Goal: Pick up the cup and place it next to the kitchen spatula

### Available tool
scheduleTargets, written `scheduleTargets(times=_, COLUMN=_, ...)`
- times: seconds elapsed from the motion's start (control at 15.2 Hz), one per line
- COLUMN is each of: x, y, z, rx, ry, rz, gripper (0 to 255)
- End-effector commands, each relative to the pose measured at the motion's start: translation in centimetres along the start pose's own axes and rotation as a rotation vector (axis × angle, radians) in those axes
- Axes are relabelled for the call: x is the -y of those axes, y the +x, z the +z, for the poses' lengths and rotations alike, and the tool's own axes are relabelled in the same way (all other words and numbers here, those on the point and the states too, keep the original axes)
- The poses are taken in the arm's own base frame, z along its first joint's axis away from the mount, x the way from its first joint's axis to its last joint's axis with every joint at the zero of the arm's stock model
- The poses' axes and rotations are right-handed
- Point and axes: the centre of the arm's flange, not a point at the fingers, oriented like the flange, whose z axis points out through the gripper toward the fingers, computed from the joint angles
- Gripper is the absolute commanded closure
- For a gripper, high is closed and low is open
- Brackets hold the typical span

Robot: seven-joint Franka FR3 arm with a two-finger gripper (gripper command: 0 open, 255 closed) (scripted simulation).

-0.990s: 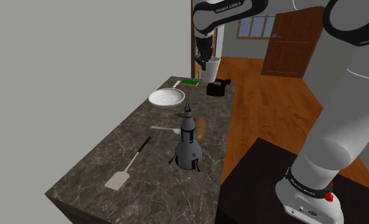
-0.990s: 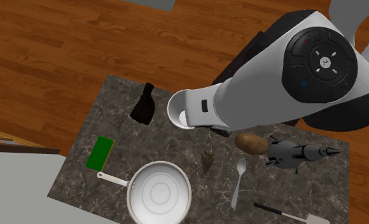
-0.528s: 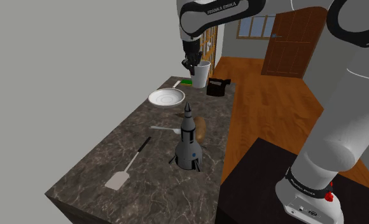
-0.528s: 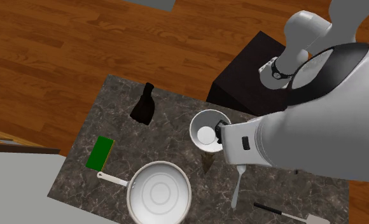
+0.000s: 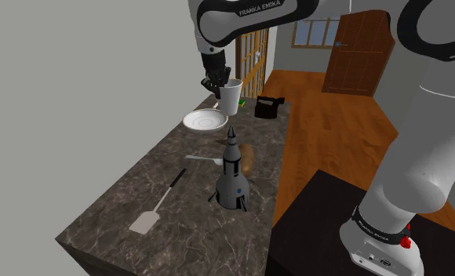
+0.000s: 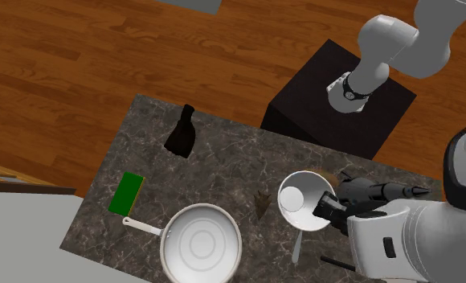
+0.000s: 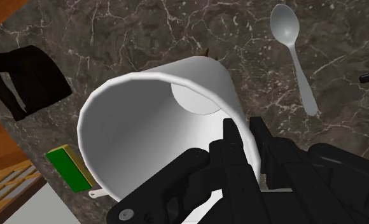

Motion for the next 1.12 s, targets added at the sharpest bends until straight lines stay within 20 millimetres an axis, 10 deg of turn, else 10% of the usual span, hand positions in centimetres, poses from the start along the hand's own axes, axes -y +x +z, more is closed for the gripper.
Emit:
scheduleTargets(times=0.0, x=2.7, y=0.1, z=-0.5, rx=0.000, ry=0.000, rz=0.002, gripper=255)
scheduleTargets(times=0.46, x=11.7, y=0.9, z=-2.4, rx=0.000, ry=0.000, rz=0.002, gripper=255)
scheduleTargets(times=1.06, x=13.0, y=0.6, z=1.6, rx=0.000, ry=0.000, rz=0.002, gripper=255)
